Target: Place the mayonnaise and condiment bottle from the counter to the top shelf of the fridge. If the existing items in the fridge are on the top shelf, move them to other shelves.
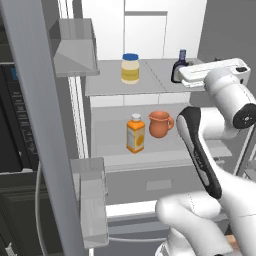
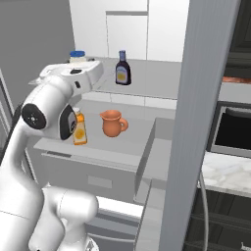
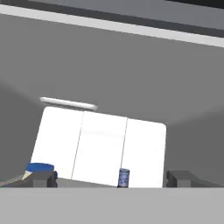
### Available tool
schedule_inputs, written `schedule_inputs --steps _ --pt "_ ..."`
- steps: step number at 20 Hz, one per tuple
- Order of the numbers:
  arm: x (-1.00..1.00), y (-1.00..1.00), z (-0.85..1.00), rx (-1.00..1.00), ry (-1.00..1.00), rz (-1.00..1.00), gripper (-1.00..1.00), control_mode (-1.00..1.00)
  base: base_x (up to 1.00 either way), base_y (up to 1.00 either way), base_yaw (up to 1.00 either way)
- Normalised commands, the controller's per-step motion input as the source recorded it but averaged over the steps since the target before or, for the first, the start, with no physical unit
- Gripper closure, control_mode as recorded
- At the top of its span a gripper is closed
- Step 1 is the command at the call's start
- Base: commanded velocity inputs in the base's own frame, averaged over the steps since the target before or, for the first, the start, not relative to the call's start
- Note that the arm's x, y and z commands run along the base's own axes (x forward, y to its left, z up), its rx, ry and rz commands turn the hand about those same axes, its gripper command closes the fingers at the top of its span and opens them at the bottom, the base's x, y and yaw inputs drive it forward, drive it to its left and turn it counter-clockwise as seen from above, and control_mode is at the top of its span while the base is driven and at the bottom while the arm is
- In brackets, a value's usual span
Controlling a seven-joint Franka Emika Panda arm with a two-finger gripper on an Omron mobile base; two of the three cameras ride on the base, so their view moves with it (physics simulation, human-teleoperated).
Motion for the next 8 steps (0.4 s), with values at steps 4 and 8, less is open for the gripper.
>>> schedule_inputs --steps 4,8 --pt "-1.0 0.06 0.19 -0.06 -0.2 0.15 -1.0 -1.0 0.0 0.0 0.0" --pt "0.04 0.06 0.0 -0.03 -0.03 0.06 -1.0 -1.0 0.0 0.0 0.0"
